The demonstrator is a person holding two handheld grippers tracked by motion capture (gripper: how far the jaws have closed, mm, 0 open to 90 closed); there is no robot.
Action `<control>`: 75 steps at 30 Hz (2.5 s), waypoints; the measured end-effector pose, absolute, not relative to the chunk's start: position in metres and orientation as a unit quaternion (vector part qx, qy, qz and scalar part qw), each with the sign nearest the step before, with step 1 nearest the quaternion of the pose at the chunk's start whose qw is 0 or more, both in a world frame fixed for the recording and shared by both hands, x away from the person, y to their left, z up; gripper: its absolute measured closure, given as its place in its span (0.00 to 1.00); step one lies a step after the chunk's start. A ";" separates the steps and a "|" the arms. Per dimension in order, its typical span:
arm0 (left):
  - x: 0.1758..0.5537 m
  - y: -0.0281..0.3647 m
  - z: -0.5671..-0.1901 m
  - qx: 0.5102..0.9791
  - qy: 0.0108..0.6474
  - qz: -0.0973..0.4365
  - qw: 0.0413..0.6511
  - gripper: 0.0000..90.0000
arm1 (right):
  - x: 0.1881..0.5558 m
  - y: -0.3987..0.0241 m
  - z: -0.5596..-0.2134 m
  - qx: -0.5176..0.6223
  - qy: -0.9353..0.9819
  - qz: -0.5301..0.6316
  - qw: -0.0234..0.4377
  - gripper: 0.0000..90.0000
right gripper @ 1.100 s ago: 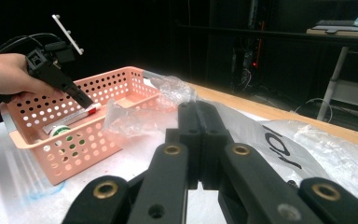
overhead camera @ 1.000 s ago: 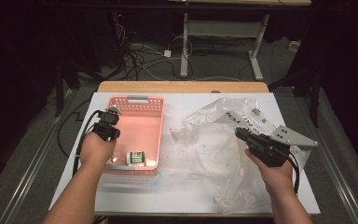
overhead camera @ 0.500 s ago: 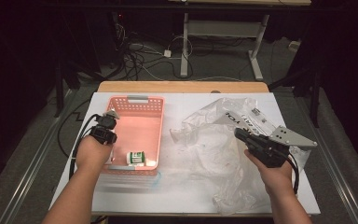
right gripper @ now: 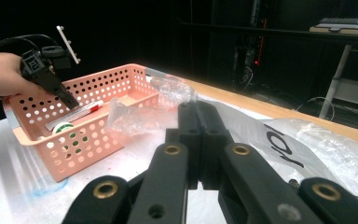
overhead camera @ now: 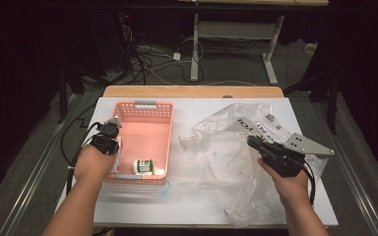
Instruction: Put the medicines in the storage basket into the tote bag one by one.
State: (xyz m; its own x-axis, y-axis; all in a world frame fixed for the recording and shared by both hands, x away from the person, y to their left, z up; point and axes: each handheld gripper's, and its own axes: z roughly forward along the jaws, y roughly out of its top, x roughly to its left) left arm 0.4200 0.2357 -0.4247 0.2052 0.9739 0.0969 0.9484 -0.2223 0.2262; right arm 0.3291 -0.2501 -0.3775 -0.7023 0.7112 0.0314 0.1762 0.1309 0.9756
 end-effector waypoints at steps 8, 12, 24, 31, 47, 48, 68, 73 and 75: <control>0.420 0.231 -0.427 0.781 0.610 0.127 0.033 0.98 | 0.329 -0.251 -0.378 0.310 0.717 0.581 0.229 1.00; 0.420 0.228 -0.429 0.788 0.602 0.122 0.035 0.98 | 0.330 -0.250 -0.379 0.308 0.719 0.579 0.230 1.00; 0.424 0.222 -0.435 0.792 0.598 0.122 0.000 0.98 | 0.330 -0.250 -0.380 0.309 0.719 0.579 0.229 1.00; 0.424 0.220 -0.435 0.796 0.594 0.113 0.005 0.98 | 0.329 -0.249 -0.379 0.308 0.719 0.579 0.230 1.00; 0.438 0.197 -0.393 0.789 0.557 0.052 0.252 0.98 | 0.331 -0.253 -0.380 0.310 0.719 0.579 0.230 1.00; 0.438 0.202 -0.393 0.784 0.564 0.052 0.253 0.98 | 0.331 -0.253 -0.380 0.310 0.718 0.579 0.231 1.00; 0.443 0.200 -0.417 0.791 0.580 0.049 0.189 0.43 | 0.331 -0.252 -0.379 0.310 0.718 0.579 0.231 1.00; 0.449 0.200 -0.426 0.803 0.569 0.019 0.177 0.25 | 0.331 -0.252 -0.379 0.309 0.718 0.579 0.232 1.00; 0.450 0.199 -0.431 0.804 0.570 0.015 0.169 0.14 | 0.331 -0.253 -0.379 0.309 0.718 0.579 0.232 1.00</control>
State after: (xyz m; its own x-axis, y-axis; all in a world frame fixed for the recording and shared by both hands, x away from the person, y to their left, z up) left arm 0.4497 0.1990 -0.4310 0.3505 0.9212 -0.1689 0.9113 -0.2940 0.2882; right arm 0.3307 -0.2525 -0.3791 -0.7015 0.7122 0.0257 0.1758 0.1379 0.9747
